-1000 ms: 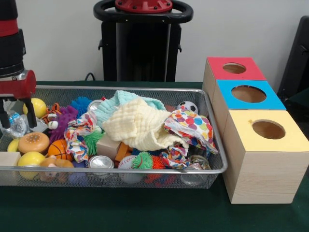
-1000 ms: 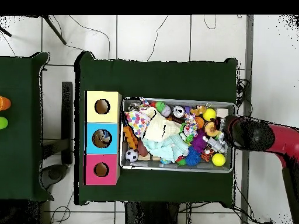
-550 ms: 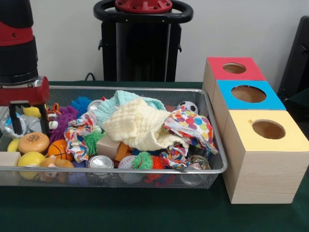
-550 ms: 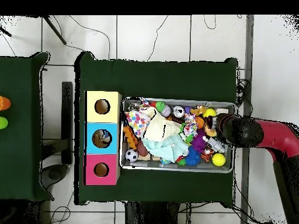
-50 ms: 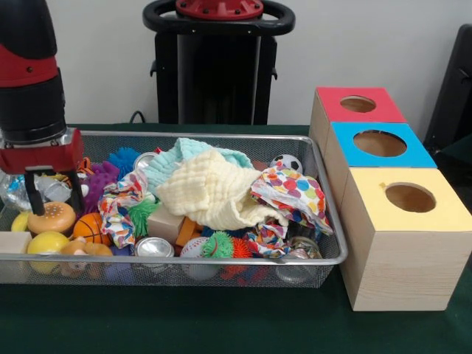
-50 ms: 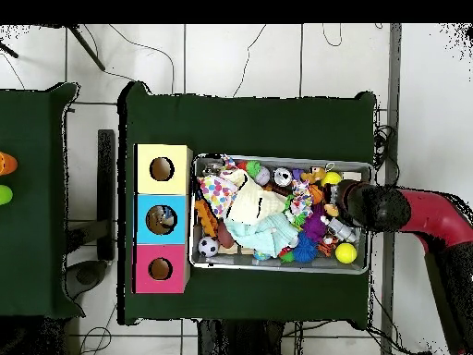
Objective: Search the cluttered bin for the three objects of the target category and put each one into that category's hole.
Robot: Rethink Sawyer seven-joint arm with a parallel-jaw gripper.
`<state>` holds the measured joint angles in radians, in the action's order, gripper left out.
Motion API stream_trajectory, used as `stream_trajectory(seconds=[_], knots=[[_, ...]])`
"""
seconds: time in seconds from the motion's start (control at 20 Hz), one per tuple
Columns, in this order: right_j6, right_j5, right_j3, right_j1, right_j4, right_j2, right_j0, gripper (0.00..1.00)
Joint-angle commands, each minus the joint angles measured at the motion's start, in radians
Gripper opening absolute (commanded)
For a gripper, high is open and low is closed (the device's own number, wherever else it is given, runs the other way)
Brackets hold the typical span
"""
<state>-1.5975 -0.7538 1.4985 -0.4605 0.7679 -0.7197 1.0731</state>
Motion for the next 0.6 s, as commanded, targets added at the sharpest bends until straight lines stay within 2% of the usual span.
stream_trajectory(seconds=[0.05, 0.4, 0.5, 0.6], knots=[[0.371, -0.182, -0.102, 0.068, 0.021, 0.009, -0.019, 1.0], [0.38, -0.211, -0.105, 0.063, 0.023, -0.001, -0.014, 1.0], [0.375, -0.205, -0.075, 0.04, 0.022, -0.003, 0.002, 1.0], [0.373, -0.202, -0.018, -0.019, 0.009, -0.011, 0.033, 1.0]])
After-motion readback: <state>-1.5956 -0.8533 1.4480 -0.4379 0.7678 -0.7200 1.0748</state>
